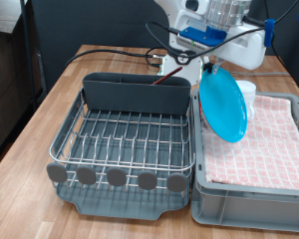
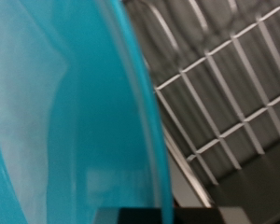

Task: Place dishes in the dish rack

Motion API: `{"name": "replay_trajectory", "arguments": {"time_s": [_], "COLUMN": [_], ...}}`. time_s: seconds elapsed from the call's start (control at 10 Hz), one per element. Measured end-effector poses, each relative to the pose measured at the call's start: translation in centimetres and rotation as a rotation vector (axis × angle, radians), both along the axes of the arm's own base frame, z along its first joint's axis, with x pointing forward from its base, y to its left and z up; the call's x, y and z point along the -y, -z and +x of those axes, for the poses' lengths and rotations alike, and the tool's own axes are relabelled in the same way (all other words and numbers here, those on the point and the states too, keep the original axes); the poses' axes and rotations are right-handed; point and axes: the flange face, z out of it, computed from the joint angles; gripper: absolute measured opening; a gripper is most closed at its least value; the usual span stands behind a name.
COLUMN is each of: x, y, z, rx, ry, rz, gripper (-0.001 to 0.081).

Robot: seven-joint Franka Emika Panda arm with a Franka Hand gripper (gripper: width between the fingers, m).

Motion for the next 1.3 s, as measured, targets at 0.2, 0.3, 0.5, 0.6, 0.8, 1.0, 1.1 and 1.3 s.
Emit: {"name": "replay_trajectory", "arguments": {"time_s": [0.2, 0.3, 0.5, 0.6, 0.8, 1.0, 1.1, 1.3], "x": [0.0, 0.2, 2.6, 4.4, 8.0, 11.6, 13.5, 14.0], "y": [-0.6, -0.4, -0.7, -1.0, -1.8, -3.0, -3.6, -3.7], "z": [0.4, 0.4, 0.3, 0.1, -0.3, 0.2, 0.4, 0.3], "rx": [-0.032, -0.029, -0.041, -0.069, -0.13, -0.106, -0.078, -0.072], "ry": [-0.02, -0.024, -0.075, -0.102, -0.177, -0.297, -0.34, -0.368], "rz": [-0.015, -0.024, -0.134, -0.196, -0.302, -0.39, -0.406, -0.408], "gripper": [0.0018, 0.0018, 0.0018, 0.0017, 0.0017, 0.0017, 0.0017, 0.0017]}}
